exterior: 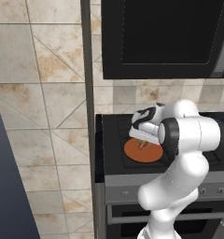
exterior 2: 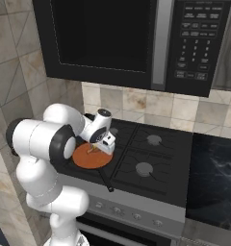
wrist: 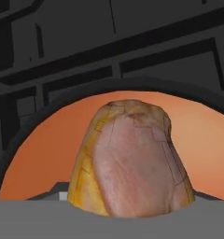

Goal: Retrieve the chicken drumstick from the fridge and place it on the saucepan with marinade on the stove.

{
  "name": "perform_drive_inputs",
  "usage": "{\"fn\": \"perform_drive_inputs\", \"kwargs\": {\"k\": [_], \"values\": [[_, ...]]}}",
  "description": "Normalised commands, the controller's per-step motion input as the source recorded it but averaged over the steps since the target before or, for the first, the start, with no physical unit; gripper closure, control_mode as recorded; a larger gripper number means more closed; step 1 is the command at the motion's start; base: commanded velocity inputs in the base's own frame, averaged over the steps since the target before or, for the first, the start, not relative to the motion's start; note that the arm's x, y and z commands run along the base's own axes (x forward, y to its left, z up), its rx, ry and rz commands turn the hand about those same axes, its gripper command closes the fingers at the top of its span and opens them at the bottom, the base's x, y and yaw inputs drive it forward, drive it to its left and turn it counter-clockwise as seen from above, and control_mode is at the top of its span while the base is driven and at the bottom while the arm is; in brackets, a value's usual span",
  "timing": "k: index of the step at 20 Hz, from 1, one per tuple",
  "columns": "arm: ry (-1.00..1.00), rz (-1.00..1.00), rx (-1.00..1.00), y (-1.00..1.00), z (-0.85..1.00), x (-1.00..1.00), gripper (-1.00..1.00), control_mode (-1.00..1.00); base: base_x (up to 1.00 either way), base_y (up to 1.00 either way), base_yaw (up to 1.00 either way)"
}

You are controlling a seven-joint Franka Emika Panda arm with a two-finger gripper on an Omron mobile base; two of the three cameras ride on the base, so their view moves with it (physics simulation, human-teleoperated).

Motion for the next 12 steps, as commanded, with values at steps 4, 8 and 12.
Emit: {"fn": "perform_drive_inputs", "kwargs": {"k": [4,8,12], "values": [[0.0,0.0,0.0,0.01,-0.01,-0.55,-1.0,-1.0,0.0,0.0,0.0],[-0.08,0.0,0.0,0.0,0.03,-0.71,-1.0,-1.0,0.0,0.0,0.0],[-0.14,0.0,0.0,0.0,0.3,-0.44,-1.0,-1.0,0.0,0.0,0.0]]}}
